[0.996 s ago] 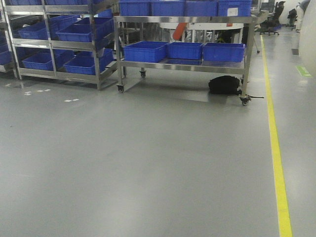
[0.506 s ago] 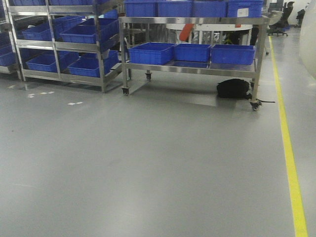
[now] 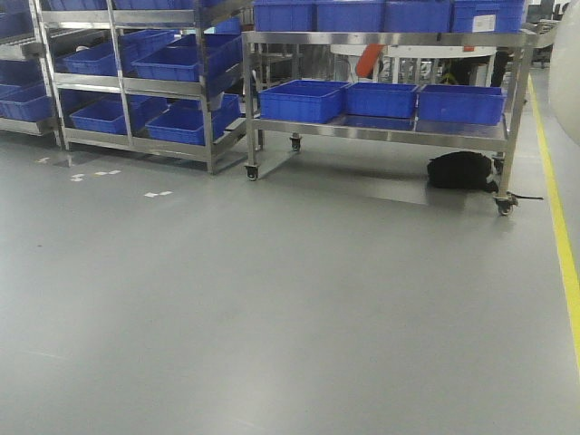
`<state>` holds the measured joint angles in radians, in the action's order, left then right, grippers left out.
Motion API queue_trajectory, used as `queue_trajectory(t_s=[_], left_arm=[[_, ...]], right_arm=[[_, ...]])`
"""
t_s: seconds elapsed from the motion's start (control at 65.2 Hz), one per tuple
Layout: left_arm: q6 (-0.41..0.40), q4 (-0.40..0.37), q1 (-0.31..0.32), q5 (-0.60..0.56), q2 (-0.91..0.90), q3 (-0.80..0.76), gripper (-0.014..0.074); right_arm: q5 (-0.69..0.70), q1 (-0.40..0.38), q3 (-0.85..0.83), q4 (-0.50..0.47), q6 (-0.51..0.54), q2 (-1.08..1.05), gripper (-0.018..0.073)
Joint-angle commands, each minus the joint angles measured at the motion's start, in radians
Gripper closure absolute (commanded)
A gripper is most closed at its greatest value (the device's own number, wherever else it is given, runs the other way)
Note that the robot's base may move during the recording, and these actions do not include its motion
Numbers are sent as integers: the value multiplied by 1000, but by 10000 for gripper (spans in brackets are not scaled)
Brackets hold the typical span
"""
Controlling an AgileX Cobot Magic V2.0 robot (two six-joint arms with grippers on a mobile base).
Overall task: Move white bin to right shelf second layer
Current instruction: 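Drive past the racks of blue crates holding the bin in the right gripper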
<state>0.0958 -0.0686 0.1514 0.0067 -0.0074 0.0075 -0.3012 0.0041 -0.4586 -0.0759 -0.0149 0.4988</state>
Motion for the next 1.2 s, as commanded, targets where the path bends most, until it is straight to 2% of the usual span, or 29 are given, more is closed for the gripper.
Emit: queue_trajectory(t_s=[0.0,1.18], left_arm=[[-7,-5,2,-87,-13,33,512],[-7,-5,2,-87,-13,33,512]], right_arm=[[108,-6,-31,0,5,0,536],[108,-6,-31,0,5,0,536]])
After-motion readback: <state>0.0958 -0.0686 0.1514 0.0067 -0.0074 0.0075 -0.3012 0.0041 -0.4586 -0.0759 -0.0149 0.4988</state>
